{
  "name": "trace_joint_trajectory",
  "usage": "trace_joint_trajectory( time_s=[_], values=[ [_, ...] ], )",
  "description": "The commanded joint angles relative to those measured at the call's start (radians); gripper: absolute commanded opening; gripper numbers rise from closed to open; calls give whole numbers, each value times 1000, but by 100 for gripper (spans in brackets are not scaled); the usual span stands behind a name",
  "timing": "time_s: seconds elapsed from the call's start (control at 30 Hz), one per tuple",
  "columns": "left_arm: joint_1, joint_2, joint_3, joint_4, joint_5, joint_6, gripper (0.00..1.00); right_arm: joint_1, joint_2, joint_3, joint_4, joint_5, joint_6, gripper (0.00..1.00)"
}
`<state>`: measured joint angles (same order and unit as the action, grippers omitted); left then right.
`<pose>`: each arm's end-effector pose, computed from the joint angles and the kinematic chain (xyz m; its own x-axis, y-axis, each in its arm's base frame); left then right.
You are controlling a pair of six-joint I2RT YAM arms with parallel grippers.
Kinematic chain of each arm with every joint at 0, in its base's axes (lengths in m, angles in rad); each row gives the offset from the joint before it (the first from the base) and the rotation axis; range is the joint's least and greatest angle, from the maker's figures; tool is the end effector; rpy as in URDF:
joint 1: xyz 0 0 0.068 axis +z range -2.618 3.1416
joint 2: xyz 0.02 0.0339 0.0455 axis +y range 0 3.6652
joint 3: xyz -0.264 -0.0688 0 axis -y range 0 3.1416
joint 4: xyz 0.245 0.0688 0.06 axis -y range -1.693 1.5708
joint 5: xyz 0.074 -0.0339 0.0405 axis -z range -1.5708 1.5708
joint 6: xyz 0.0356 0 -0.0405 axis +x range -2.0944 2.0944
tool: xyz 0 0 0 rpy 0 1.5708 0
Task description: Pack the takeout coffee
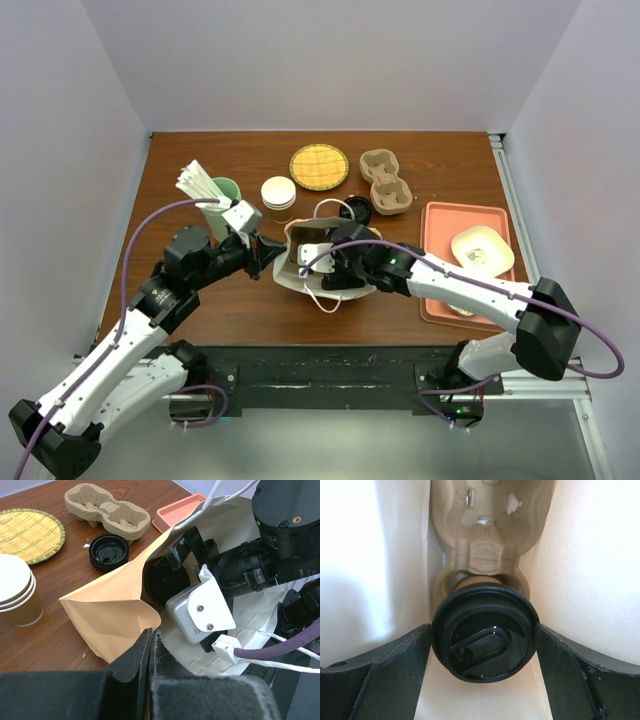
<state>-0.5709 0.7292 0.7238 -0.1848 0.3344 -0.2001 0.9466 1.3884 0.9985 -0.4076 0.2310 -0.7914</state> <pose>0.1402 -0.1039 0.3277 -0.3113 -0.0232 -0.9500 0.7344 0.6286 -0.2560 0.1804 0.2366 0.2577 0.2014 -0.9051 -0.3744 -0.7870 0.0780 -0.6120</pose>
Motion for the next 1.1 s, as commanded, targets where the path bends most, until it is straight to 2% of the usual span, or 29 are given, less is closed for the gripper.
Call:
trace_joint_trajectory(
  time_s=[0.0,1.07],
  values=[
    [-1,10,57,7,-9,-12,0,-8,-26,57,-14,-42,12,86],
    [-3,67,174,-127,-38,8,0,-57,-3,178,-99,-157,47,89]
  ],
)
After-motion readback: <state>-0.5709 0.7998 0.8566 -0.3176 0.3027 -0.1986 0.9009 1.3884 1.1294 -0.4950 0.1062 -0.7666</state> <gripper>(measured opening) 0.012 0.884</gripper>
